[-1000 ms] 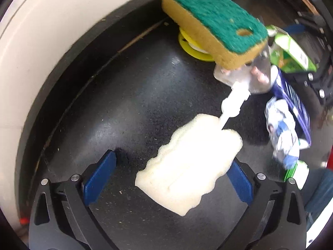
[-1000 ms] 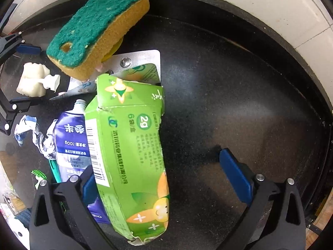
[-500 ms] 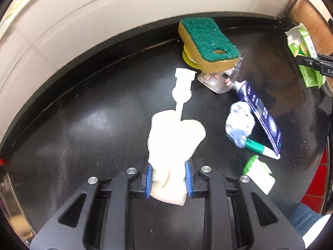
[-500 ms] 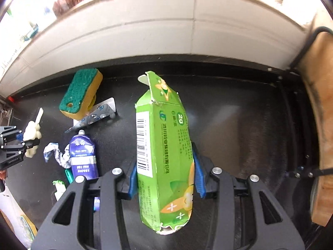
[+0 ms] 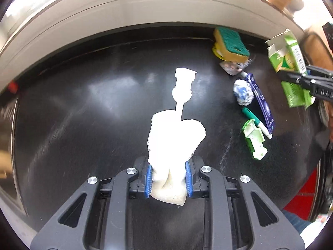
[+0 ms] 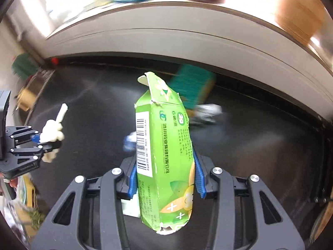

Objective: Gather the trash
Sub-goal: 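Carry the foam piece and green carton with both tools over the bin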

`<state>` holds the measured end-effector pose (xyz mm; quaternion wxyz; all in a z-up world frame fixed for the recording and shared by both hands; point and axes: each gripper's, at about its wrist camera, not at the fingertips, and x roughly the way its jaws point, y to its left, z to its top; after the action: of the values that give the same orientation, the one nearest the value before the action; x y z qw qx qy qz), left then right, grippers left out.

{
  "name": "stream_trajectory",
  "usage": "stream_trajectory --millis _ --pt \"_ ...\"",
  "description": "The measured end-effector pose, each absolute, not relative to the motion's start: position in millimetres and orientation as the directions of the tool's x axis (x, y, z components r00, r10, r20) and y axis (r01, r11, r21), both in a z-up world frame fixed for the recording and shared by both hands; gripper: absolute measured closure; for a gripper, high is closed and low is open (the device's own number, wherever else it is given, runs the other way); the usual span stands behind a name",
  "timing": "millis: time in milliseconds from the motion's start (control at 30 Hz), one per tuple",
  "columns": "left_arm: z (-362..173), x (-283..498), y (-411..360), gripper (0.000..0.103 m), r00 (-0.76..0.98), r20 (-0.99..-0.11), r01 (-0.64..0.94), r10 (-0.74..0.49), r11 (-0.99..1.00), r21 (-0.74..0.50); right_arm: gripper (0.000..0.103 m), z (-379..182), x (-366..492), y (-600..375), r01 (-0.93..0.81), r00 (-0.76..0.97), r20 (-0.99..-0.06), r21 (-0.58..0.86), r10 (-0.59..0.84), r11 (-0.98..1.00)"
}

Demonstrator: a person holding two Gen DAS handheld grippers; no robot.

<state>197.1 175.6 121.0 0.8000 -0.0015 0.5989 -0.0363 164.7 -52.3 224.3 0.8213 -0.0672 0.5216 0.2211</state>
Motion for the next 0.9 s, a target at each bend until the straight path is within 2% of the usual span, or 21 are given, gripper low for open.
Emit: stream_trajectory --millis 267,400,533,667,700,900 --pt "143 60 301 0.079 0.335 -0.941 -0.35 0.043 0.933 -0.082 0.059 238 103 147 -0.767 0.166 -0.892 0.152 0.421 0.624" --pt "134 -42 359 0.079 0.308 -0.941 -0.569 0.139 0.82 -0.065 0.059 227 20 253 -0.9 0.018 -0.904 0.172 0.428 0.401" --pt "117 -153 401 0.078 0.266 -0.946 -0.76 0.186 0.644 -0.087 0.059 202 -80 337 -0.966 -0.111 -0.922 0.188 0.371 0.178" --pt "64 -236 417 0.078 0.24 -0.959 -0.874 0.153 0.463 -0.145 0.059 152 -153 393 -0.976 -0.183 -0.949 0.207 0.257 0.069" --pt "37 -257 419 0.078 0.236 -0.963 -0.897 0.132 0.41 -0.164 0.059 134 -171 407 -0.977 -0.192 -0.956 0.207 0.224 0.048" --pt "-84 -319 439 0.078 0.254 -0.963 -0.959 0.094 0.152 -0.238 0.059 34 -235 455 -0.977 -0.214 -0.966 0.214 0.144 -0.018"
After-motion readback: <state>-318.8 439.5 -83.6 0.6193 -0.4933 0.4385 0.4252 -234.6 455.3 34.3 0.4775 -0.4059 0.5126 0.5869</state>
